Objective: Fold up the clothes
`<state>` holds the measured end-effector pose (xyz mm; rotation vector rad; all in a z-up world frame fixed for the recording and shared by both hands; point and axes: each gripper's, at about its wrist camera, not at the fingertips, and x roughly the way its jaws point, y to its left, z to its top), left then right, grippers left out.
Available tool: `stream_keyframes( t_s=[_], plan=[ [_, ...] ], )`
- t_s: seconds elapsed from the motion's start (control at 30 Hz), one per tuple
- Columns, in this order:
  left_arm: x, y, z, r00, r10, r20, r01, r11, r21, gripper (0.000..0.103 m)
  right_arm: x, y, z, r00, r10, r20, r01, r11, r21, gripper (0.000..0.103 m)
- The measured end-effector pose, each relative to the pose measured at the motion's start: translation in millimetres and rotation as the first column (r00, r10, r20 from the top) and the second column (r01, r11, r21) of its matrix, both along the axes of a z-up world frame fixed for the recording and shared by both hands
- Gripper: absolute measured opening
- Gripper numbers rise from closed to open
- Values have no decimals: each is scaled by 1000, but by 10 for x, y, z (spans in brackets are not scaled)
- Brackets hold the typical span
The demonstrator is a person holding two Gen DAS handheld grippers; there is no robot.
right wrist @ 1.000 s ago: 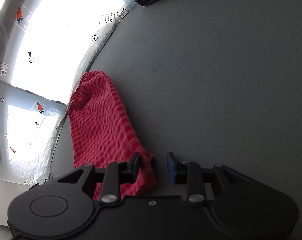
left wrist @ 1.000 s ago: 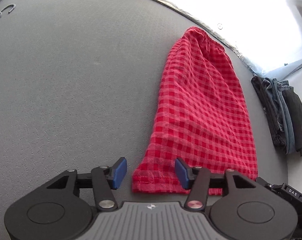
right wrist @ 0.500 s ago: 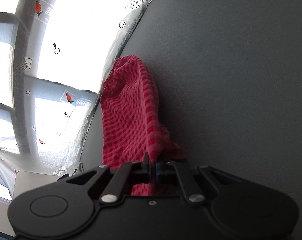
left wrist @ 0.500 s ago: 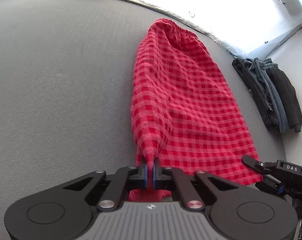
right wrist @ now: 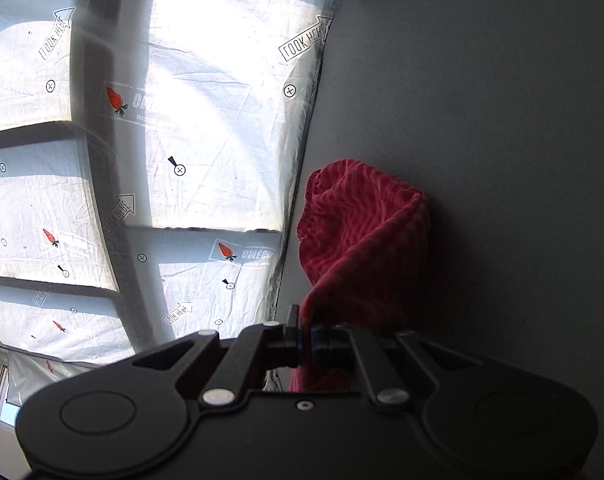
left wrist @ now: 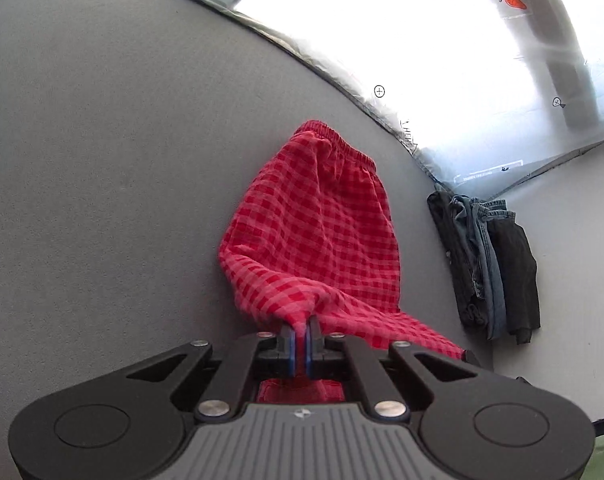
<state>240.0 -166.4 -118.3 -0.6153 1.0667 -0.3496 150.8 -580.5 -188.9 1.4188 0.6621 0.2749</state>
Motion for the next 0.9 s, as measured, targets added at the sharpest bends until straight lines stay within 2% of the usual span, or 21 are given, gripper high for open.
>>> stream_keyframes(
  t_s=[0.2, 0.3, 0.47, 0.6, 0.77, 0.9],
  plan=[
    [446, -6, 17, 1000, 23, -19, -23, 999, -34, 5, 406, -90, -82, 999, -26, -24, 27, 997, 67, 5],
    [713, -37, -16, 999, 45, -31, -47, 998, -51, 5, 743, -124, -135, 998, -28, -58, 33, 996, 79, 5],
    [1152, -85, -174, 992, 99, -72, -106, 990, -93, 5, 1244, -267, -271, 994, 2, -110, 7, 996, 88, 6],
    [1466, -118, -348, 984, 146, -101, -154, 985, -79, 5, 1682, -317, -447, 987, 42, -153, -26, 994, 105, 6],
    [1745, -116, -576, 969, 206, -133, -218, 972, -84, 7, 2085, -381, -694, 977, 36, -212, -6, 990, 140, 15],
    [1865, -87, -638, 964, 226, -137, -239, 967, -88, 19, 2215, -454, -708, 982, 8, -191, 16, 992, 126, 25]
  ],
)
